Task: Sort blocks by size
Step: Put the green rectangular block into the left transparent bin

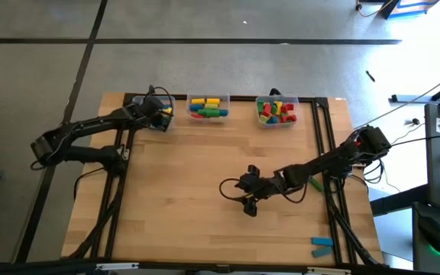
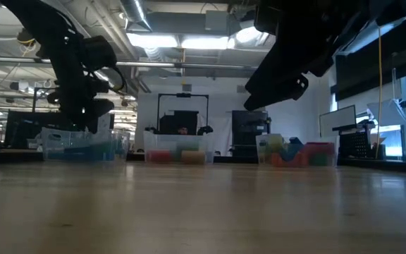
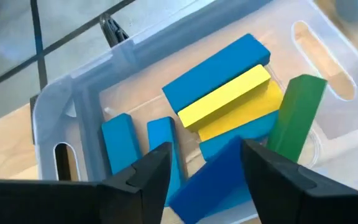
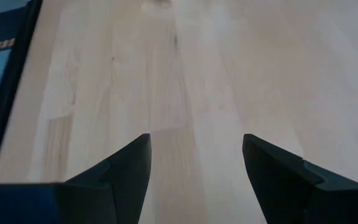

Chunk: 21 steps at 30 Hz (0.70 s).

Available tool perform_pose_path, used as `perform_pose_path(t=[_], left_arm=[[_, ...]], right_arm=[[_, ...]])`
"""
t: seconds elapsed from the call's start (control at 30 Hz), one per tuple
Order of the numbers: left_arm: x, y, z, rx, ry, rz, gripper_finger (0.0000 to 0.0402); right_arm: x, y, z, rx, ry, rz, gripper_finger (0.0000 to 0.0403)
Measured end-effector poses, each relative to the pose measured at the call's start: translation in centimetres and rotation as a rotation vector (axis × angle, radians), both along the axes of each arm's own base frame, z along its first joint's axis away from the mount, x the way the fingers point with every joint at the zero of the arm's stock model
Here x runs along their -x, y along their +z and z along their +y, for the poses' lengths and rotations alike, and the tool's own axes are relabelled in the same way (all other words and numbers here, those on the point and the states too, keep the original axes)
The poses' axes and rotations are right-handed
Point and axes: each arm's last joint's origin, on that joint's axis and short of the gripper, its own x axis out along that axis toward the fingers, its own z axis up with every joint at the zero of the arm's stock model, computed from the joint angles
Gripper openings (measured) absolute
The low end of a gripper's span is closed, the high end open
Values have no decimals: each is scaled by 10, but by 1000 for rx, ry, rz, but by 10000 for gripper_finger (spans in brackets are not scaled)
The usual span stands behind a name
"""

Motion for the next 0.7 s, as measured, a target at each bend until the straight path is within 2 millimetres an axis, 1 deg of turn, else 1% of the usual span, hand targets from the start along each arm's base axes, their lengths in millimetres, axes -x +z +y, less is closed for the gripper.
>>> perform_pose_path(t=[0.1,0.2,0.27,0.37,0.5,0.63,0.7], left_arm=[[-3,8,-8,-28,-43,-31,194],[-8,20,-23,-63,-129,-111,195],[-12,28,-34,-86,-187,-173,195],[-21,42,-49,-150,-278,-296,195],[-35,57,-69,-216,-412,-437,196],[-47,64,-87,-235,-517,-535,196],[-53,65,-95,-232,-559,-568,196]], right_arm=[[0,-1,1,-24,32,17,248],[-2,3,-1,-13,30,3,248],[-3,5,-1,-15,47,28,248],[2,9,0,-22,67,150,248],[10,24,8,-1,62,313,248],[20,43,11,38,-24,460,248],[29,49,10,61,-91,544,248]])
